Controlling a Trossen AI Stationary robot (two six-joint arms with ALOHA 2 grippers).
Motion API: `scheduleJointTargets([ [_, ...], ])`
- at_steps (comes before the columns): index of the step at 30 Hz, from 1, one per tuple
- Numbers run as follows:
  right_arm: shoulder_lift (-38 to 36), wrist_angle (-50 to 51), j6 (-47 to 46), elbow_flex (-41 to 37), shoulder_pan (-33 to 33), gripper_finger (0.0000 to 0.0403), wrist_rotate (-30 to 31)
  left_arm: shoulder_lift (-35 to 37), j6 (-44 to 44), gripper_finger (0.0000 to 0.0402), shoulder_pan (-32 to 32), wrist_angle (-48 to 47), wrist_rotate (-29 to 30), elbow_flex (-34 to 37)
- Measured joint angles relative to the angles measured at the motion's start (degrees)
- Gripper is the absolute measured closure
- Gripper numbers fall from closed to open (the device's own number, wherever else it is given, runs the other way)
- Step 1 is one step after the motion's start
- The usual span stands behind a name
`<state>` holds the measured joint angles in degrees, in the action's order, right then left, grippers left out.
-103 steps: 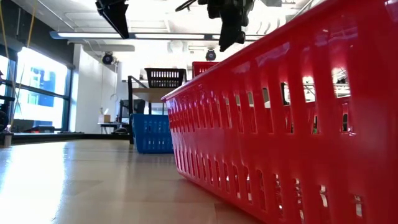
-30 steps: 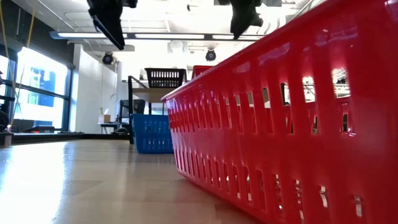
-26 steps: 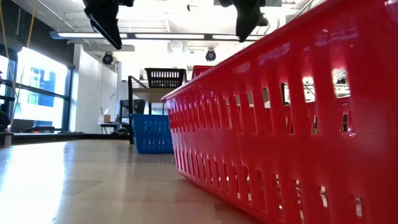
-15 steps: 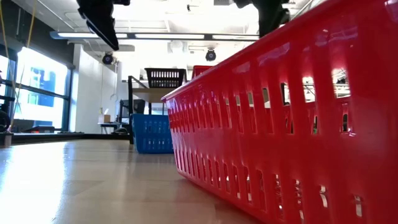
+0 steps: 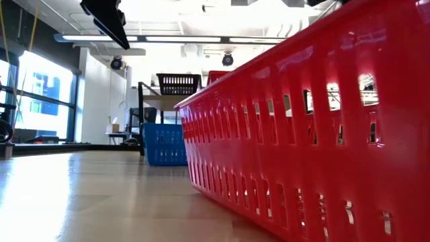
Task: Stack baskets on shelf by color
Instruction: Stack the top black bin on top of the black bin on the shelf
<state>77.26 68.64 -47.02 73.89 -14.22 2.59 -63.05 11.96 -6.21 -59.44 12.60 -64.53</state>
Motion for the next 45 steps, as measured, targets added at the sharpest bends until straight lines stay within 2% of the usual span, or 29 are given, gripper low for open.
scheduleJointTargets([
  [7, -4.03, -0.14, -3.81, -4.58, -6.49, 0.0305, 1.48, 0.0, 3.12, 0.0236, 1.48, 0.0, 0.0, 0.0],
  [16, -3.86, 0.46, -6.58, -9.73, -14.33, 0.0305, 0.21, 0.0, 8.35, 0.0236, 3.53, 0.03, -0.02, 0.0],
  [23, -3.86, -5.9, -6.55, -16.78, -19.08, 0.0305, -0.41, -0.02, 9.1, 0.0236, 4.47, 0.03, -0.02, 0.0],
  [32, -3.81, -10.55, -7.88, -23.17, -21.9, 0.0305, -0.93, -0.07, 9.93, 0.0236, 4.45, 0.09, 0.0, 0.0],
  [40, -3.81, -11.92, -11.41, -26.48, -21.9, 0.0305, 1.36, -0.07, 9.98, 0.0236, 4.45, 0.18, 0.06, 0.0],
  [45, -3.81, -15.47, -12.57, -29.92, -21.9, 0.0305, 0.19, -0.07, 10.38, 0.0236, 4.45, 0.2, 0.11, 0.0],
])
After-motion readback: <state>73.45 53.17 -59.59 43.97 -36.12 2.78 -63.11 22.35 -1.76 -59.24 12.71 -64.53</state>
